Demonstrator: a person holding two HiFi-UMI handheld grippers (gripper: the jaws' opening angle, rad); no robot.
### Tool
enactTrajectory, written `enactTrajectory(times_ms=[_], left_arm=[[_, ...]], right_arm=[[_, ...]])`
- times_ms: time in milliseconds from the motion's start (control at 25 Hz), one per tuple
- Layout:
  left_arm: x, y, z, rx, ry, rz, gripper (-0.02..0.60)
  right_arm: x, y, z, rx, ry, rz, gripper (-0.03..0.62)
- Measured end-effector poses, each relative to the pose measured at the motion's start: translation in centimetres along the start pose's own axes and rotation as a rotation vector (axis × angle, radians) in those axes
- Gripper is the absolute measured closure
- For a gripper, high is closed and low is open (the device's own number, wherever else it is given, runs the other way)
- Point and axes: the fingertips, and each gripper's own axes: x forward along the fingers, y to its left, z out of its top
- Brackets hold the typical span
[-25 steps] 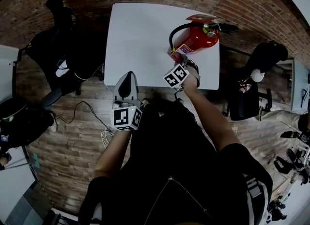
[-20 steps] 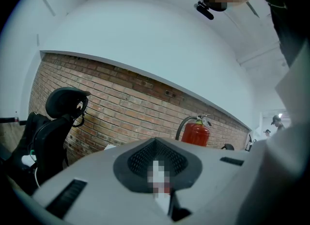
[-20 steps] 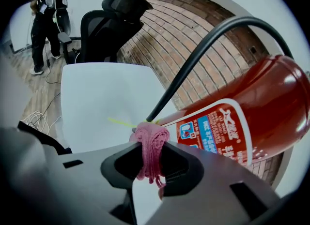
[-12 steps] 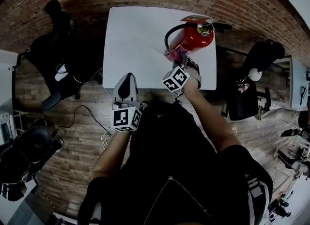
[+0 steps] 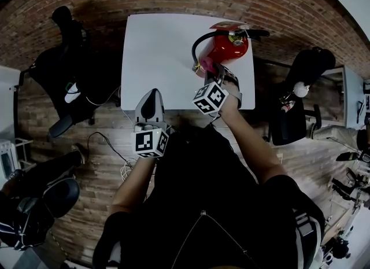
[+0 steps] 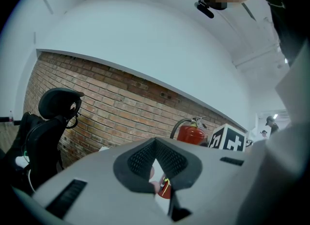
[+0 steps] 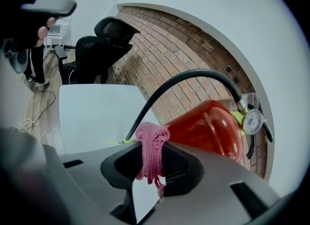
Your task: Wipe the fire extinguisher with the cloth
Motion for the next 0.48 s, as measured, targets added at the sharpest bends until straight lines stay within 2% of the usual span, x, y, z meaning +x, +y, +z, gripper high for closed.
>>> enactTrajectory(times_ms=[480], left_arm=[[0.4, -1.1, 0.9, -0.005, -0.022, -0.030, 0.571]], right_arm=[[-4.1, -4.2, 3.5, 0.023, -0.097, -0.083, 0.487]])
